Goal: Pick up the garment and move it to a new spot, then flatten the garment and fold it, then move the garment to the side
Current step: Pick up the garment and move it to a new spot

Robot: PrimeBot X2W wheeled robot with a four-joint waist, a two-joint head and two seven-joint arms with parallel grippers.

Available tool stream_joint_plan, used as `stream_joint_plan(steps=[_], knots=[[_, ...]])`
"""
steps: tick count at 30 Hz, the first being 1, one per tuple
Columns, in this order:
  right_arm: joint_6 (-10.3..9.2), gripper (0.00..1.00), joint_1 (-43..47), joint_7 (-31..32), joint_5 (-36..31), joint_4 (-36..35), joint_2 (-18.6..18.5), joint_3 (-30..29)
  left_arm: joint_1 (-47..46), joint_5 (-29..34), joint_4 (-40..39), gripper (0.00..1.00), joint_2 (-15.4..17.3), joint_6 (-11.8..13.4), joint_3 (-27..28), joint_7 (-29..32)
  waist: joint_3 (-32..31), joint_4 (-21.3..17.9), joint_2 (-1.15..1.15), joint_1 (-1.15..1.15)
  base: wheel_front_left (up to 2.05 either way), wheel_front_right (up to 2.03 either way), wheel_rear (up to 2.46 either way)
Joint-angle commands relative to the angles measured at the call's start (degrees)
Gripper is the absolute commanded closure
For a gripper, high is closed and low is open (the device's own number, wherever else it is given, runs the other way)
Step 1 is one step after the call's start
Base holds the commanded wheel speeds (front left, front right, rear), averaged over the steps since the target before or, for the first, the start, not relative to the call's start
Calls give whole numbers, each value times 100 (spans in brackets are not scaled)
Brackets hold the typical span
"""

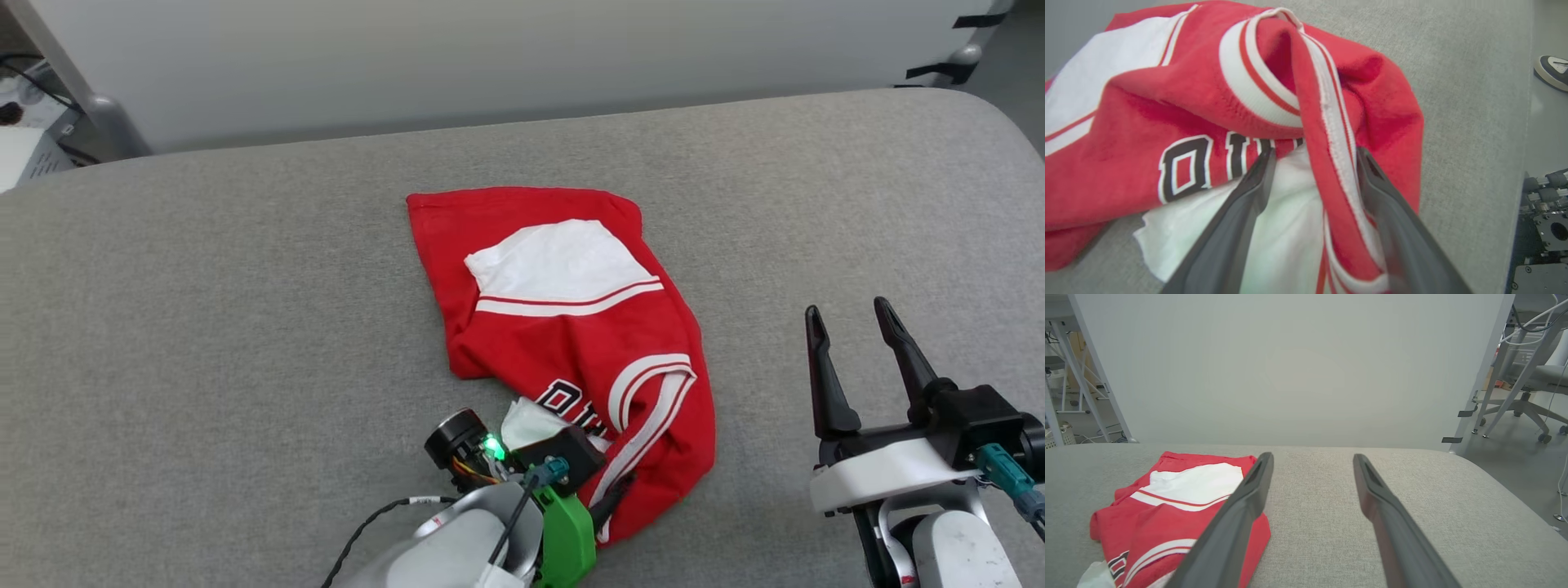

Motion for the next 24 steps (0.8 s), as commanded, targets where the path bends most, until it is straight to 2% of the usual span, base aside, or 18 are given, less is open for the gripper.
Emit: stream_joint_plan(steps=[1,10,15,20,24], knots=[[-3,0,85,-51,-61,20,-7,-21,-17,-99,36,0,31,55,94,-116,-155,280,0,0,0,0,0],[-3,0,192,-51,-169,16,-7,-198,211,-403,-222,0,467,256,471,-398,-422,1003,0,0,0,0,0],[-3,0,202,-51,-174,-1,-7,-259,405,-643,-677,0,798,547,893,-539,-494,1257,0,0,0,0,0],[-3,0,246,-51,-189,15,-7,-243,685,-968,-1383,0,1072,938,1645,-644,-521,1397,0,0,0,0,0],[-3,0,269,-51,-195,25,-7,-227,1130,-946,-2285,0,1120,1216,2501,-654,-514,1433,0,0,0,0,0]])
